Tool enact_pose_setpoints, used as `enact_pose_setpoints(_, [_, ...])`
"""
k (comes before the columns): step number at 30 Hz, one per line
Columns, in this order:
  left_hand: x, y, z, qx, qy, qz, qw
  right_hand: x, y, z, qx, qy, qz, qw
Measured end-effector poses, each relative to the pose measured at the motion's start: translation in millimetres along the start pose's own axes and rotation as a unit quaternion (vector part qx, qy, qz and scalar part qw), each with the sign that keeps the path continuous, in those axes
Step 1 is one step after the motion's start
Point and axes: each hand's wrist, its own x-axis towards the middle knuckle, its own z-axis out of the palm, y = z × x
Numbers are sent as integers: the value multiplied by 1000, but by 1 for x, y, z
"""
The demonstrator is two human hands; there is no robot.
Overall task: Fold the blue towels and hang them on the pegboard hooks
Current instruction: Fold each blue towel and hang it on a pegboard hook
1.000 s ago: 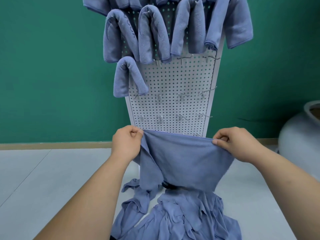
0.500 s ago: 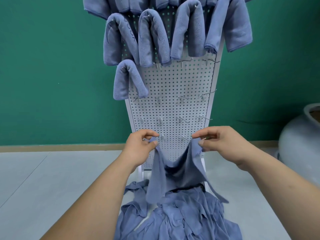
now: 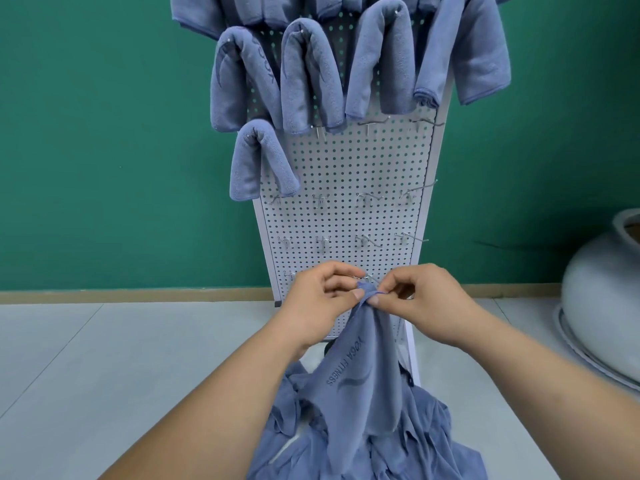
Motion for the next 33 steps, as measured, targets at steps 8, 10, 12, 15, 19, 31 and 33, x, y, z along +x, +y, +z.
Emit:
enact_pose_setpoints(8, [-3,3,5,-3,-41,7,999,0,2,1,-42,5,30,999])
enact_pose_setpoints(10, [-3,3,4,15,-35,15,999,-1,1,1,-34,-9,21,999])
enact_pose_setpoints(12, [-2,2,2,29,-28,25,999,-2,1,-1,-7,-39,7,999])
enact_pose_setpoints(15, [0,2,-1,56,-21,41,997,-2,2,-5,55,-75,4,996])
enact_pose_setpoints(19, [1,2,-1,88,-18,55,994,1,9,-4,49,-88,-17,995])
enact_pose_setpoints(31, [1,-3,-5,186,-26,58,980,3,11,1,6,-47,-10,999])
enact_pose_setpoints(33, [1,1,-8,207,-14,71,976,3,13,-2,36,-68,-10,997])
